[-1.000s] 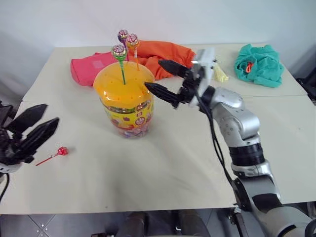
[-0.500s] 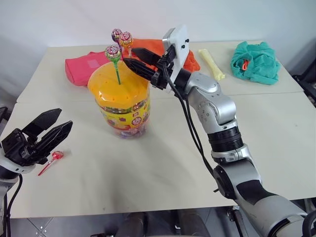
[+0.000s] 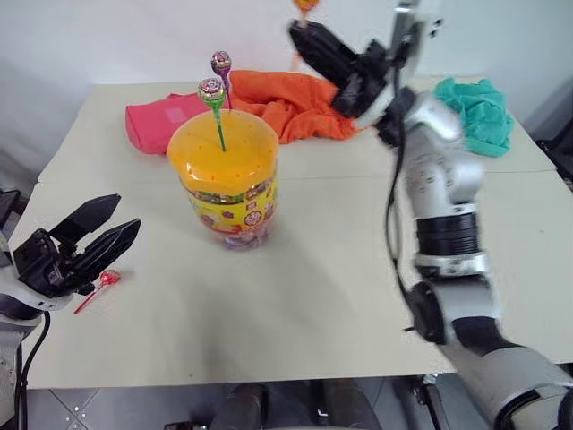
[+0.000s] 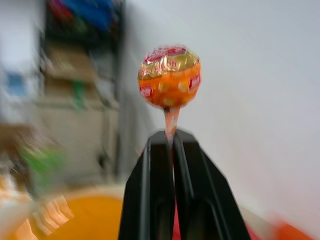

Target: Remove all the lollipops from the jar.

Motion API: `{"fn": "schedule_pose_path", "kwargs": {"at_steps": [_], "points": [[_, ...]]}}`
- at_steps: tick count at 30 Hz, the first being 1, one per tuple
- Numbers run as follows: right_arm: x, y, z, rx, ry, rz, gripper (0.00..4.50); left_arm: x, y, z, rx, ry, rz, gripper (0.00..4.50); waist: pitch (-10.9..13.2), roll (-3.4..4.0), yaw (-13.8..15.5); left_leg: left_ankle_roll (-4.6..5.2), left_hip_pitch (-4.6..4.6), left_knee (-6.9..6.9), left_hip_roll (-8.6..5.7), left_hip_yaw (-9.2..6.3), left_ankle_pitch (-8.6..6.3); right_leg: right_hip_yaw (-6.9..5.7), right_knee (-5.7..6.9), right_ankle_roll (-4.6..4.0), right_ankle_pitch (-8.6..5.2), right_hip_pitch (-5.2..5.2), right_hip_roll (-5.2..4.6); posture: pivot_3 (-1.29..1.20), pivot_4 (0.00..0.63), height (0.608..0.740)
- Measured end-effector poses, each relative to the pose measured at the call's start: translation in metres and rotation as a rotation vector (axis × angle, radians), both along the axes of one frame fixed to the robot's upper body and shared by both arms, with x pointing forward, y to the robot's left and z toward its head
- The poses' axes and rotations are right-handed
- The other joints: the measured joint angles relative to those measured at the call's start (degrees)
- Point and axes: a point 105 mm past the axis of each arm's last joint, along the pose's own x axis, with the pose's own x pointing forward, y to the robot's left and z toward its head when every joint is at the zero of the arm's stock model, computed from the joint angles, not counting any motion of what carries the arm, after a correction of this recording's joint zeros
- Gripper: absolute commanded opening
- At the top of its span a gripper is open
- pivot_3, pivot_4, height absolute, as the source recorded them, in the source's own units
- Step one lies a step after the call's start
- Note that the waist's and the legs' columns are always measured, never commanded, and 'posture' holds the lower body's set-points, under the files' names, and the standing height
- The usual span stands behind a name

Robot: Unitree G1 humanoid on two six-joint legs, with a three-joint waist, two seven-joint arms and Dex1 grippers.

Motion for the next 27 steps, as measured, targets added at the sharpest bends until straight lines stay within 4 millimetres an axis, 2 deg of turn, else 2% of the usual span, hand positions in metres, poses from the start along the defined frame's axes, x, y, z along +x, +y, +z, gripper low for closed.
{"fn": "schedule_pose_path", "kwargs": {"at_steps": [2, 3, 5, 6, 7, 8, 9, 14, 18, 21, 24, 27], "points": [[0.023, -0.057, -0.041, -0.202, 0.163, -0.241, 0.02, -0.002, -0.003, -0.011, 0.088, 0.031, -0.024, 2.95, 0.0, -0.05, 0.5, 0.06, 0.00, -0.13, 0.02, 0.05, -0.03, 0.03, -0.23, 0.01, 0.00, 0.04, 0.00, 0.00, 0.150, 0.740], [0.028, -0.074, -0.060, -0.253, 0.232, -0.310, 0.02, -0.002, -0.004, -0.015, 0.111, 0.046, -0.034, 2.95, 0.0, -0.05, 0.5, 0.06, 0.00, -0.21, 0.02, 0.09, -0.03, 0.06, -0.24, 0.00, 0.00, 0.00, 0.00, 0.00, 0.150, 0.740], [0.032, -0.115, -0.114, -0.377, 0.413, -0.472, 0.02, -0.003, -0.014, -0.026, 0.164, 0.065, -0.095, 2.95, 0.0, -0.04, 0.6, 0.05, -0.03, -0.37, 0.09, 0.15, -0.02, 0.07, -0.27, 0.00, 0.00, -0.09, 0.01, 0.00, 0.150, 0.740], [0.030, -0.130, -0.138, -0.430, 0.487, -0.530, 0.02, -0.004, -0.018, -0.029, 0.176, 0.074, -0.120, 2.95, 0.0, -0.04, 0.5, 0.04, -0.03, -0.43, 0.12, 0.16, -0.02, 0.06, -0.29, -0.02, -0.01, -0.12, 0.02, 0.00, 0.150, 0.740], [0.024, -0.149, -0.170, -0.505, 0.577, -0.605, 0.02, -0.005, -0.022, -0.035, 0.186, 0.090, -0.150, 2.95, 0.0, -0.03, 0.5, 0.03, -0.08, -0.49, 0.15, 0.23, -0.01, 0.09, -0.29, -0.02, -0.01, -0.23, 0.04, 0.00, 0.150, 0.740], [0.018, -0.159, -0.192, -0.550, 0.638, -0.646, 0.02, -0.005, -0.025, -0.037, 0.187, 0.096, -0.166, 2.95, 0.0, -0.02, 0.4, 0.03, -0.11, -0.49, 0.18, 0.31, -0.01, 0.15, -0.25, -0.03, -0.02, -0.30, 0.06, 0.00, 0.150, 0.740], [0.016, -0.162, -0.201, -0.562, 0.654, -0.660, 0.02, -0.005, -0.026, -0.038, 0.186, 0.097, -0.177, 2.95, 0.0, 0.03, 0.2, 0.03, -0.16, -0.46, 0.19, 0.45, -0.01, 0.24, -0.18, -0.02, -0.01, -0.43, 0.09, 0.00, 0.150, 0.740], [0.007, -0.171, -0.213, -0.628, 0.649, -0.709, 0.02, -0.005, -0.034, -0.034, 0.182, 0.063, -0.229, 2.95, -0.1, 0.10, 0.5, 0.02, 0.22, -0.18, 0.33, 0.47, -0.01, 0.22, -0.22, -0.06, 0.07, 0.12, 0.24, 0.00, 0.150, 0.740], [0.003, -0.184, -0.217, -0.643, 0.664, -0.752, 0.94, -0.008, -0.035, -0.034, 0.179, 0.057, -0.255, 2.95, -0.2, -0.19, 1.6, 0.04, 0.23, 0.08, 0.34, 0.32, -0.03, 0.16, -0.30, -0.06, 0.21, 0.33, 0.25, 0.00, 0.150, 0.740], [0.002, -0.190, -0.215, -0.611, 0.674, -0.757, 1.90, -0.008, -0.035, -0.033, 0.188, 0.057, -0.262, 2.95, -0.3, -0.21, 2.1, 0.06, 0.23, 0.12, 0.33, 0.32, -0.04, 0.17, -0.35, -0.07, 0.26, 0.37, 0.26, 0.00, 0.150, 0.740], [0.001, -0.190, -0.212, -0.600, 0.656, -0.729, 2.86, -0.008, -0.035, -0.032, 0.187, 0.055, -0.259, 2.95, -0.3, -0.21, 1.9, 0.02, 0.21, 0.10, 0.39, 0.33, -0.05, 0.18, -0.34, -0.07, 0.27, 0.32, 0.34, 0.00, 0.150, 0.740], [0.000, -0.178, -0.207, -0.595, 0.600, -0.625, 3.90, -0.006, -0.035, -0.032, 0.180, 0.055, -0.241, 2.95, -0.2, -0.15, 1.5, -0.01, 0.05, 0.10, 0.48, 0.40, -0.06, 0.22, -0.30, -0.11, 0.29, 0.11, 0.47, 0.00, 0.150, 0.740]]}}
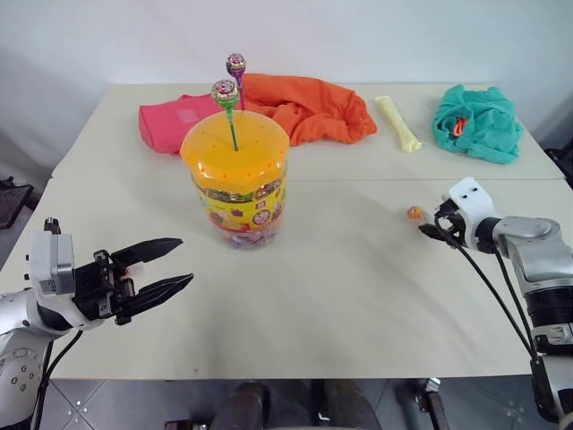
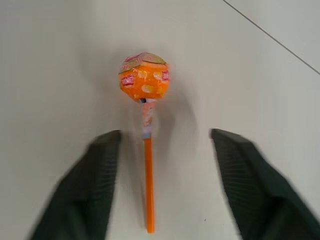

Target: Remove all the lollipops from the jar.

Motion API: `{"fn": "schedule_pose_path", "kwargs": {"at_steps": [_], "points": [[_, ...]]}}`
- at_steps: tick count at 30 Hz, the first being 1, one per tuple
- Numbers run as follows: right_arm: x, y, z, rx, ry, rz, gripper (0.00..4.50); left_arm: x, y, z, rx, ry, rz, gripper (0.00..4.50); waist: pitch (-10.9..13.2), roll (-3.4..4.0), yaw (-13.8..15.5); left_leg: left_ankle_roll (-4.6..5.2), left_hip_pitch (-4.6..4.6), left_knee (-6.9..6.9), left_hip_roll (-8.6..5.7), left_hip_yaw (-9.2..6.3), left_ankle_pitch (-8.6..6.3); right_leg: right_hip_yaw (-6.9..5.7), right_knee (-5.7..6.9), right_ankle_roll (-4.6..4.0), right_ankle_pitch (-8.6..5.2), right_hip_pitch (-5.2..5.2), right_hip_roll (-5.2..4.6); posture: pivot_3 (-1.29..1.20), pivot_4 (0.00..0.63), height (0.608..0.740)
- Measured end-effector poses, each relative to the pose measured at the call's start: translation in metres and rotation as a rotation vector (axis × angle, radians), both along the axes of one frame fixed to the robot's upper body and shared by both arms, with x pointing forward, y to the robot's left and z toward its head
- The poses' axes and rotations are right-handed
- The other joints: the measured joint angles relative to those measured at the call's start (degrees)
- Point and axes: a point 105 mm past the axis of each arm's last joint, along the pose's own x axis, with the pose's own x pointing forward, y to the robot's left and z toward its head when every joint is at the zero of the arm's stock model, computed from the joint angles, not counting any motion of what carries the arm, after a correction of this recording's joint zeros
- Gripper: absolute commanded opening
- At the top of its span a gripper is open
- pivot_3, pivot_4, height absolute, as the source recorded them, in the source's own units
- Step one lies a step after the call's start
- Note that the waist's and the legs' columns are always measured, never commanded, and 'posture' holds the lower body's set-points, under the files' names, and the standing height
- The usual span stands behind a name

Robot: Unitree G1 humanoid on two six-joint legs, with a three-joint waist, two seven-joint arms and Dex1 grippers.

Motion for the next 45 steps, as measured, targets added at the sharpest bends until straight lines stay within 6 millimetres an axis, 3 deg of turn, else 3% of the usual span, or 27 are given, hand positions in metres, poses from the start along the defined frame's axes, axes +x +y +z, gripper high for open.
{"fn": "schedule_pose_path", "kwargs": {"at_steps": [1, 3, 7, 11, 13, 19, 23, 28, 31, 41, 45], "points": [[-0.001, 0.006, 0.004, 0.024, -0.022, 0.056, 4.20, 0.001, 0.001, 0.000, -0.005, -0.001, 0.010, 2.95, 0.1, 0.11, -0.2, 0.00, -0.03, 0.00, 0.01, 0.02, 0.00, 0.01, 0.02, 0.00, 0.00, -0.04, 0.01, 0.00, 0.150, 0.740], [-0.005, 0.021, 0.018, 0.086, -0.084, 0.190, 4.20, 0.001, 0.004, 0.002, -0.022, -0.010, 0.039, 2.95, 0.1, 0.25, -0.7, 0.00, -0.05, -0.02, 0.03, 0.05, 0.00, 0.02, 0.02, 0.00, 0.00, -0.07, 0.04, 0.00, 0.150, 0.740], [-0.021, 0.059, 0.067, 0.233, -0.300, 0.487, 4.20, 0.002, 0.018, 0.011, -0.098, -0.049, 0.127, 2.95, 0.2, 0.29, -1.1, -0.03, -0.02, 0.01, 0.11, 0.07, -0.01, 0.02, 0.05, -0.01, 0.01, -0.06, 0.10, 0.00, 0.150, 0.740], [-0.042, 0.121, 0.119, 0.486, -0.465, 0.768, 4.20, 0.001, 0.032, 0.011, -0.167, -0.031, 0.188, 2.95, 0.2, 0.31, -1.2, -0.08, 0.00, 0.04, 0.16, 0.05, 0.00, 0.01, 0.10, -0.07, 0.04, -0.07, 0.12, 0.00, 0.150, 0.740], [-0.055, 0.152, 0.136, 0.501, -0.477, 0.905, 4.20, 0.002, 0.033, 0.010, -0.174, -0.031, 0.200, 2.95, 0.2, 0.33, -0.9, -0.09, -0.01, 0.03, 0.15, 0.02, -0.01, 0.00, 0.08, -0.07, 0.04, -0.08, 0.11, 0.00, 0.150, 0.740], [-0.070, 0.225, 0.146, 0.493, -0.393, 1.083, 4.20, 0.003, 0.034, 0.010, -0.192, -0.031, 0.221, 2.95, 0.2, 0.27, -0.6, -0.09, -0.08, 0.13, 0.08, -0.06, -0.03, -0.04, 0.05, -0.07, 0.04, -0.06, 0.06, 0.00, 0.150, 0.740], [-0.071, 0.267, 0.169, 0.527, -0.375, 1.106, 4.20, 0.004, 0.032, 0.010, -0.206, -0.037, 0.222, 2.95, 0.2, 0.27, -1.1, -0.16, -0.09, 0.11, 0.12, -0.05, -0.04, -0.04, 0.17, -0.13, 0.01, -0.19, 0.11, 0.00, 0.150, 0.740], [-0.063, 0.292, 0.171, 0.549, -0.333, 1.043, 4.20, 0.003, 0.032, 0.007, -0.211, -0.030, 0.233, 2.95, 0.2, 0.26, -1.1, -0.19, -0.10, 0.09, 0.11, -0.07, -0.06, -0.06, 0.16, -0.17, -0.01, -0.19, 0.11, 0.00, 0.150, 0.740], [-0.061, 0.302, 0.172, 0.564, -0.317, 1.024, 3.64, 0.002, 0.028, 0.009, -0.209, -0.040, 0.233, 2.95, 0.2, 0.26, -1.1, -0.18, -0.10, 0.10, 0.11, -0.07, -0.06, -0.07, 0.17, -0.17, -0.01, -0.19, 0.12, 0.00, 0.150, 0.740], [-0.062, 0.307, 0.171, 0.578, -0.300, 1.023, 0.14, 0.001, 0.027, 0.010, -0.206, -0.045, 0.239, 2.95, 0.2, 0.26, -1.2, -0.18, -0.09, 0.10, 0.12, -0.07, -0.06, -0.06, 0.21, -0.17, -0.01, -0.21, 0.13, 0.00, 0.150, 0.740], [-0.061, 0.311, 0.174, 0.613, -0.299, 1.019, 0.05, 0.002, 0.027, 0.012, -0.207, -0.056, 0.238, 2.95, 0.2, 0.26, -1.6, -0.18, -0.11, 0.07, 0.11, -0.06, -0.06, -0.06, 0.21, -0.17, -0.01, -0.25, 0.13, 0.00, 0.150, 0.740]]}}
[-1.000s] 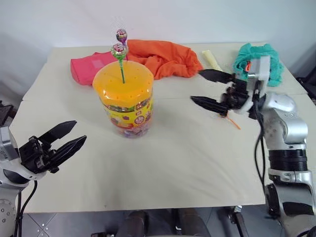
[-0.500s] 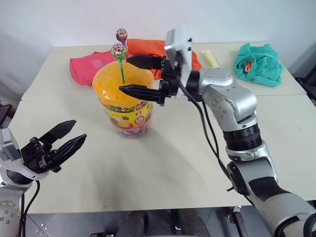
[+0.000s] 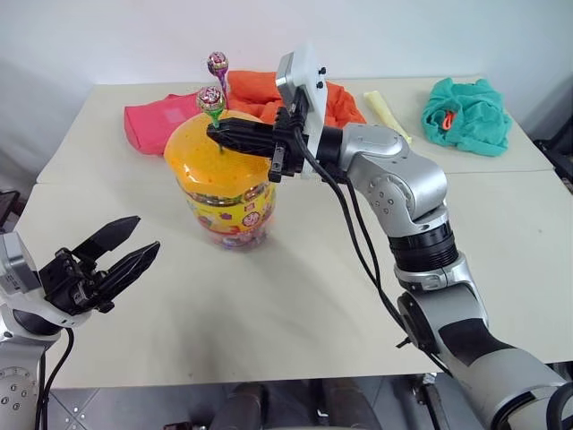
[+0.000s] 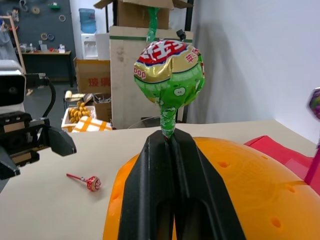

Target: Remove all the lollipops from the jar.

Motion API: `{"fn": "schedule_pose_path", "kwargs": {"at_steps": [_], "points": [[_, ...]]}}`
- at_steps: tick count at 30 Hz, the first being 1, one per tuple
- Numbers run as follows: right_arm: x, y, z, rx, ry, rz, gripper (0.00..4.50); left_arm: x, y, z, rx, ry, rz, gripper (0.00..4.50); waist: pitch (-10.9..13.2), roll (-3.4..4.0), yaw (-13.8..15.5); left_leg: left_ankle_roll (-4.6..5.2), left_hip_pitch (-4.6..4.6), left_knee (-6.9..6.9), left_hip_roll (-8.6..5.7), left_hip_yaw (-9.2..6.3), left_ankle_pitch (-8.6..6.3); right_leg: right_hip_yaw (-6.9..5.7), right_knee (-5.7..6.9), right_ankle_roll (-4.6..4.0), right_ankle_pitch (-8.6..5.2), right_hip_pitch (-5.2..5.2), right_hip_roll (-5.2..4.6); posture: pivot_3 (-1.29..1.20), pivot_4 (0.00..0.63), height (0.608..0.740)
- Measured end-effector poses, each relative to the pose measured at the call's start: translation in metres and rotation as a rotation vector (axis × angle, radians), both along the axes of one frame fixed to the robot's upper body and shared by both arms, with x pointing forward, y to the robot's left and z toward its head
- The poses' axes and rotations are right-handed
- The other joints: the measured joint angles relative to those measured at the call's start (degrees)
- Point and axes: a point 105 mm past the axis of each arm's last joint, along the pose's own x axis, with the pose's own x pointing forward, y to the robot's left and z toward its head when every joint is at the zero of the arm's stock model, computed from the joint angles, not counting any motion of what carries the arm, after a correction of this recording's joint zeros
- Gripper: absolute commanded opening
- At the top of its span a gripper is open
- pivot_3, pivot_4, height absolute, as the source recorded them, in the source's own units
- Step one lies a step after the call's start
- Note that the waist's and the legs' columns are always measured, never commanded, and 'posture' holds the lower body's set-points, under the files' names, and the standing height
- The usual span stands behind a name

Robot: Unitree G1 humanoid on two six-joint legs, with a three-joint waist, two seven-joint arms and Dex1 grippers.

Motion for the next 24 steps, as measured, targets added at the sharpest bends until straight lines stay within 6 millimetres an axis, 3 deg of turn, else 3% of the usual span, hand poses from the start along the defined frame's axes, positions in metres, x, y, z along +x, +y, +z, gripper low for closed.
{"fn": "schedule_pose_path", "kwargs": {"at_steps": [3, 5, 9, 12, 15, 16, 18, 19, 22, 24], "points": [[-0.002, -0.004, 0.015, 0.094, -0.006, 0.039, 0.05, 0.001, -0.002, 0.004, -0.001, -0.022, -0.010, 2.95, 0.0, 0.00, -0.4, 0.00, 0.00, 0.00, 0.00, 0.00, 0.00, -0.01, 0.00, 0.00, 0.00, 0.02, 0.00, 0.00, 0.150, 0.740], [-0.003, -0.019, 0.036, 0.211, -0.044, 0.069, 0.05, 0.002, -0.005, 0.006, 0.002, -0.033, -0.031, 2.95, 0.0, 0.00, -0.5, 0.01, 0.01, 0.01, -0.01, 0.00, 0.00, -0.02, -0.01, 0.01, 0.00, 0.07, -0.01, 0.00, 0.150, 0.740], [0.009, -0.065, 0.061, 0.246, -0.117, -0.027, 0.05, 0.002, -0.017, 0.005, 0.029, -0.030, -0.117, 2.95, 0.0, -0.01, -0.3, 0.04, 0.01, 0.03, -0.04, -0.02, -0.01, -0.02, -0.08, 0.02, 0.01, 0.12, -0.04, 0.00, 0.150, 0.740], [0.027, -0.117, 0.056, 0.108, -0.127, -0.210, 0.05, -0.001, -0.030, 0.004, 0.083, -0.029, -0.205, 2.95, 0.0, -0.01, 0.0, 0.09, -0.01, -0.02, -0.03, 0.02, -0.04, 0.01, -0.16, 0.02, 0.01, 0.10, -0.04, 0.00, 0.150, 0.740], [0.048, -0.183, 0.028, -0.102, -0.061, -0.500, 0.05, 0.001, -0.040, -0.002, 0.124, -0.015, -0.275, 2.95, 0.0, -0.01, 0.7, 0.09, -0.01, -0.16, -0.01, 0.06, -0.04, 0.03, -0.25, 0.01, 0.00, 0.06, -0.04, 0.00, 0.150, 0.740], [0.054, -0.213, 0.011, -0.181, -0.016, -0.628, 0.05, 0.004, -0.039, -0.006, 0.129, -0.005, -0.275, 2.95, 0.0, -0.01, 0.9, 0.09, -0.02, -0.19, 0.00, 0.06, -0.04, 0.01, -0.27, 0.00, 0.00, 0.06, -0.04, 0.00, 0.150, 0.740], [0.059, -0.250, -0.022, -0.300, 0.092, -0.783, 0.05, 0.008, -0.038, -0.013, 0.132, 0.015, -0.274, 2.95, 0.0, 0.02, 0.8, 0.09, -0.05, -0.20, 0.01, 0.16, -0.04, 0.09, -0.26, 0.00, 0.00, -0.02, -0.04, 0.00, 0.150, 0.740], [0.058, -0.262, -0.035, -0.343, 0.139, -0.831, 0.05, 0.009, -0.039, -0.014, 0.136, 0.015, -0.280, 2.95, 0.0, 0.03, 0.6, 0.09, -0.06, -0.21, 0.03, 0.24, -0.04, 0.13, -0.24, 0.00, 0.00, -0.05, -0.03, 0.00, 0.150, 0.740], [0.043, -0.324, -0.085, -0.584, 0.316, -1.072, 0.05, 0.008, -0.049, -0.020, 0.169, 0.013, -0.338, 2.95, 0.1, 0.11, 0.8, 0.09, -0.08, -0.20, 0.04, 0.30, -0.04, 0.16, -0.22, 0.00, 0.00, -0.10, -0.03, 0.00, 0.150, 0.740], [0.034, -0.343, -0.107, -0.640, 0.381, -1.138, 0.05, 0.008, -0.052, -0.023, 0.187, 0.014, -0.364, 2.95, 0.1, 0.11, 0.7, 0.09, 0.01, -0.19, 0.08, 0.34, -0.03, 0.17, -0.21, 0.00, 0.00, -0.02, 0.00, 0.00, 0.150, 0.740]]}}
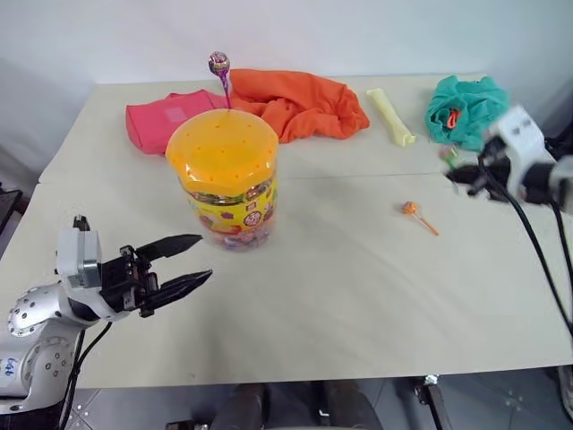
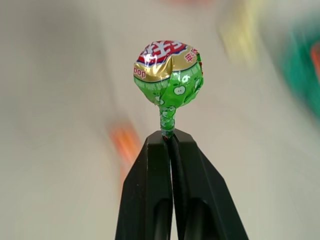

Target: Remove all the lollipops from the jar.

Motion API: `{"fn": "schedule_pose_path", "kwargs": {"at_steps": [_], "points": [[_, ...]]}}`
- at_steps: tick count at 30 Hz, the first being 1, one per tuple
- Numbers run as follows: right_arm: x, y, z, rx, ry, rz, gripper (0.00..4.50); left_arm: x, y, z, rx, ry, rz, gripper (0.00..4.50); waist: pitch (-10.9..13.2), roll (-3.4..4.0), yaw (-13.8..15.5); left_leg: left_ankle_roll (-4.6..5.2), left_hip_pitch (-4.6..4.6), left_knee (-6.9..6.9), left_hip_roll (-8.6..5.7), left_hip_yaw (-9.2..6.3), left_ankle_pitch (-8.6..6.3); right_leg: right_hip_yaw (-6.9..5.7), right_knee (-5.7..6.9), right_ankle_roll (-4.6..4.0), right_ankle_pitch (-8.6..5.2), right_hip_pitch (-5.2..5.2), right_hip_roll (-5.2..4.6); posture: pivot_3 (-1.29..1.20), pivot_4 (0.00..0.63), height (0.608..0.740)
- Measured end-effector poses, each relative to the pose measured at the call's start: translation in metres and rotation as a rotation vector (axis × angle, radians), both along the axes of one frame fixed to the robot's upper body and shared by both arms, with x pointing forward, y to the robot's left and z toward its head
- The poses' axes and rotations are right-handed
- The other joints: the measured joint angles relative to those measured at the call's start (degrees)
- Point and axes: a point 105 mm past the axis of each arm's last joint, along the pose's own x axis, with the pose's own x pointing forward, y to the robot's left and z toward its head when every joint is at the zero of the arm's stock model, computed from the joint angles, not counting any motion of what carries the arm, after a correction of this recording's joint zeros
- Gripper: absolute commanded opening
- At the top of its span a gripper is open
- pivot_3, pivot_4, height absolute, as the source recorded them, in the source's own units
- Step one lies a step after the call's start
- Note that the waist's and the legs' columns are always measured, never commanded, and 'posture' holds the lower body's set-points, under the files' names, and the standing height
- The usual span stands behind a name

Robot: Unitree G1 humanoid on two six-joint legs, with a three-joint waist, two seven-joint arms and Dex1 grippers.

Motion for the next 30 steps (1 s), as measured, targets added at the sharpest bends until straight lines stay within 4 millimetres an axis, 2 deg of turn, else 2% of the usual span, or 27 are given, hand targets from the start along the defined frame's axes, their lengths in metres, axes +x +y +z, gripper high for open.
{"fn": "schedule_pose_path", "kwargs": {"at_steps": [6, 8, 11, 17, 19, 22, 23, 25, 28, 30], "points": [[-0.020, -0.029, -0.060, -0.045, 0.156, -0.117, 0.05, -0.001, -0.002, -0.002, 0.028, -0.002, -0.042, 2.95, 0.0, 0.02, 0.1, 0.03, 0.08, 0.17, 0.04, 0.20, 0.04, 0.01, 0.09, 0.02, 0.01, 0.08, -0.01, 0.00, 0.150, 0.740], [-0.021, -0.030, -0.067, -0.044, 0.160, -0.113, 0.05, -0.001, -0.002, -0.002, 0.035, -0.002, -0.047, 2.95, 0.0, 0.06, 0.1, 0.04, 0.08, 0.19, 0.02, 0.23, 0.04, 0.04, 0.09, 0.06, 0.04, 0.08, -0.02, 0.00, 0.150, 0.740], [-0.020, -0.033, -0.069, -0.046, 0.158, -0.109, 0.71, -0.004, -0.004, -0.001, 0.043, -0.002, -0.062, 2.95, 0.0, 0.06, 0.1, 0.04, 0.07, 0.19, 0.03, 0.19, 0.03, 0.01, 0.08, 0.07, 0.05, 0.08, -0.02, 0.00, 0.150, 0.740], [-0.017, -0.033, -0.065, -0.038, 0.137, -0.065, 2.81, -0.007, 0.000, 0.001, 0.042, 0.007, -0.028, 2.95, 0.0, 0.08, 0.0, 0.05, 0.07, 0.19, 0.03, 0.23, 0.01, 0.02, 0.07, 0.08, 0.06, 0.06, -0.02, 0.00, 0.150, 0.740], [-0.003, -0.010, -0.040, 0.018, -0.007, 0.096, 3.37, -0.004, 0.009, 0.008, -0.018, -0.007, 0.048, 2.95, 0.0, 0.17, -0.2, 0.05, 0.09, 0.20, 0.07, 0.39, 0.02, 0.04, 0.08, 0.09, 0.06, 0.04, 0.00, 0.00, 0.150, 0.740], [0.001, 0.045, 0.015, 0.138, -0.259, 0.421, 3.37, -0.001, 0.025, 0.020, -0.109, -0.041, 0.169, 2.95, 0.1, 0.18, -0.3, 0.01, 0.19, 0.20, 0.20, 0.42, -0.01, -0.05, 0.13, 0.06, 0.08, 0.08, 0.06, 0.00, 0.150, 0.740], [0.000, 0.057, 0.026, 0.163, -0.300, 0.482, 3.37, 0.000, 0.029, 0.022, -0.131, -0.044, 0.202, 2.95, 0.1, 0.18, -0.2, -0.01, 0.19, 0.21, 0.23, 0.43, -0.02, -0.05, 0.13, 0.05, 0.09, 0.08, 0.07, 0.00, 0.150, 0.740], [-0.001, 0.103, 0.053, 0.292, -0.412, 0.665, 3.37, 0.000, 0.046, 0.023, -0.205, -0.043, 0.312, 2.95, 0.1, 0.14, -0.5, -0.02, 0.19, 0.26, 0.26, 0.45, -0.06, -0.02, 0.13, 0.03, 0.11, 0.07, 0.10, 0.00, 0.150, 0.740], [0.000, 0.165, 0.076, 0.407, -0.466, 0.843, 3.37, 0.001, 0.060, 0.025, -0.259, -0.046, 0.408, 2.95, 0.1, 0.13, -0.4, -0.04, 0.14, 0.34, 0.26, 0.41, -0.06, -0.06, 0.19, 0.01, 0.12, 0.03, 0.09, 0.00, 0.150, 0.740], [0.004, 0.195, 0.087, 0.446, -0.466, 0.888, 3.37, 0.001, 0.067, 0.028, -0.279, -0.057, 0.451, 2.95, 0.1, 0.11, 0.0, -0.04, 0.07, 0.36, 0.25, 0.36, -0.06, -0.09, 0.19, 0.00, 0.13, -0.03, 0.08, 0.00, 0.150, 0.740]]}}
